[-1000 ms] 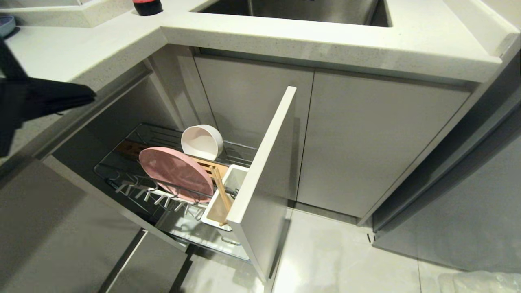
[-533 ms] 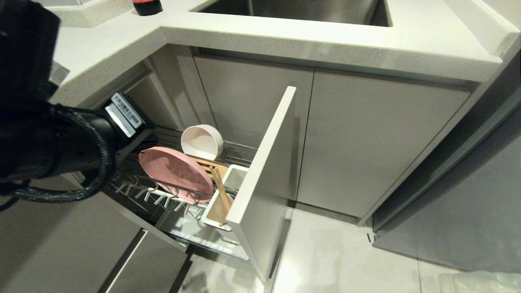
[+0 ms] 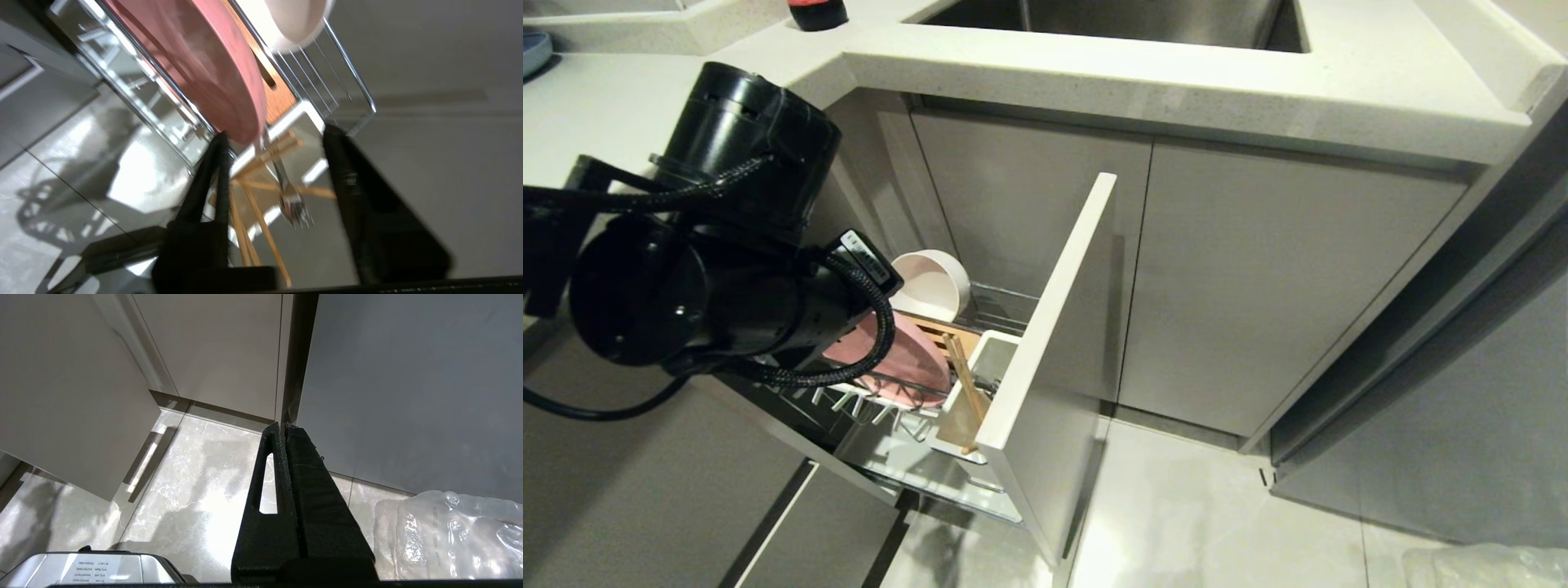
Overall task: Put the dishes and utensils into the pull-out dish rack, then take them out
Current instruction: Take the plate out of the cupboard
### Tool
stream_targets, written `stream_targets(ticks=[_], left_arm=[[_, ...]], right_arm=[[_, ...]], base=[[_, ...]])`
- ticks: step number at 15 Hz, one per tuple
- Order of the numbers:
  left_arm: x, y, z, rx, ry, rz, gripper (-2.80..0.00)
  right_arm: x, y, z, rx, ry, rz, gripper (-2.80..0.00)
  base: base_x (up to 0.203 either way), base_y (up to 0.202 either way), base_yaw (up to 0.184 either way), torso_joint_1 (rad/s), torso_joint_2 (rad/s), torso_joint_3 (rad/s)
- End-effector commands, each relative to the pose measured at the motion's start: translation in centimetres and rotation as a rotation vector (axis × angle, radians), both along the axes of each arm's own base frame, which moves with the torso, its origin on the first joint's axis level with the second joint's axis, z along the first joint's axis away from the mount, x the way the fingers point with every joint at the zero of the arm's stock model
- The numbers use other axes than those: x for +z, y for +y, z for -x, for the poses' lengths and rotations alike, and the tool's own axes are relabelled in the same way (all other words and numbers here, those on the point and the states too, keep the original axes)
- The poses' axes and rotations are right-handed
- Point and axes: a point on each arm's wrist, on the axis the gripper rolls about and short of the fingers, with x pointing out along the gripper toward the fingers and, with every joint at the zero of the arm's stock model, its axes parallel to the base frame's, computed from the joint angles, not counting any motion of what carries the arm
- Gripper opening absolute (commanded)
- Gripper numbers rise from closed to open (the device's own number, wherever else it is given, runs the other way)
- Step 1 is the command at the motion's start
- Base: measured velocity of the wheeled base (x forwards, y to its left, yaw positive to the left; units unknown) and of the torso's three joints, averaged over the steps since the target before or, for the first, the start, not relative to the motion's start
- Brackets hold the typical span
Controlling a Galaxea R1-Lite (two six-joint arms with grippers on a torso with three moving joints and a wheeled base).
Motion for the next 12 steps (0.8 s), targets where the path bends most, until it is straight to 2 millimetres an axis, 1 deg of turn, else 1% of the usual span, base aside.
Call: stream_targets(ticks=[1, 5, 10, 12], left_arm=[[-0.4, -0.1, -0.6, 0.027, 0.007, -0.014, 0.0], [-1.1, 1.1, -1.9, 0.108, 0.033, -0.021, 0.0], [-2.6, 1.2, -4.0, 0.159, 0.078, -0.021, 0.0], [-3.1, 1.6, -4.9, 0.171, 0.099, -0.014, 0.0]], right_arm=[[0.0, 0.0, 0.0, 0.001, -0.001, 0.0, -2.8], [0.0, 0.0, 0.0, 0.001, -0.001, 0.0, -2.8], [0.0, 0.0, 0.0, 0.001, -0.001, 0.0, -2.8], [0.0, 0.0, 0.0, 0.001, -0.001, 0.0, -2.8]], base=[[0.0, 0.0, 0.0, 0.0, 0.0, 0.0], [0.0, 0.0, 0.0, 0.0, 0.0, 0.0], [0.0, 0.0, 0.0, 0.0, 0.0, 0.0], [0.0, 0.0, 0.0, 0.0, 0.0, 0.0]])
